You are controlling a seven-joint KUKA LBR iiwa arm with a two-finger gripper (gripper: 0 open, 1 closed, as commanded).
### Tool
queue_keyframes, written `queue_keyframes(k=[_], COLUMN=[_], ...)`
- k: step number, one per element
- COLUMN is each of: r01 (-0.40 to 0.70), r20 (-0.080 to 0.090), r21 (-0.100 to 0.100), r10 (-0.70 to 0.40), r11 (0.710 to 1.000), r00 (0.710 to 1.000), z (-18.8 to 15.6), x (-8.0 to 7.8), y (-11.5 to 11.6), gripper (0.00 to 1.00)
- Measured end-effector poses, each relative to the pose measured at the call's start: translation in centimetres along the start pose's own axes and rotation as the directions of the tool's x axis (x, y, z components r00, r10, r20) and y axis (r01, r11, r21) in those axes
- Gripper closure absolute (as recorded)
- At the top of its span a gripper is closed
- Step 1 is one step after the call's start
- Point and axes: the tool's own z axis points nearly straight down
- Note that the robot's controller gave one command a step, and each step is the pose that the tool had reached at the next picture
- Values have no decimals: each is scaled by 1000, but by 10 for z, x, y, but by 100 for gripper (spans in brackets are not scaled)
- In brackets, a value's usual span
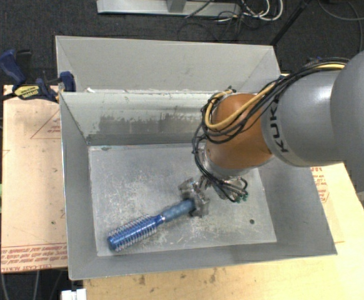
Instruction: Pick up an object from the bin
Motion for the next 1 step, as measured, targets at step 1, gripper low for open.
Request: queue_keyframes(k=[1], r01=[-191], r20=[8], r21=[3], r10=[191], r11=[982], r00=[982], z=[-170], x=[35], y=[-22], gripper=[100])
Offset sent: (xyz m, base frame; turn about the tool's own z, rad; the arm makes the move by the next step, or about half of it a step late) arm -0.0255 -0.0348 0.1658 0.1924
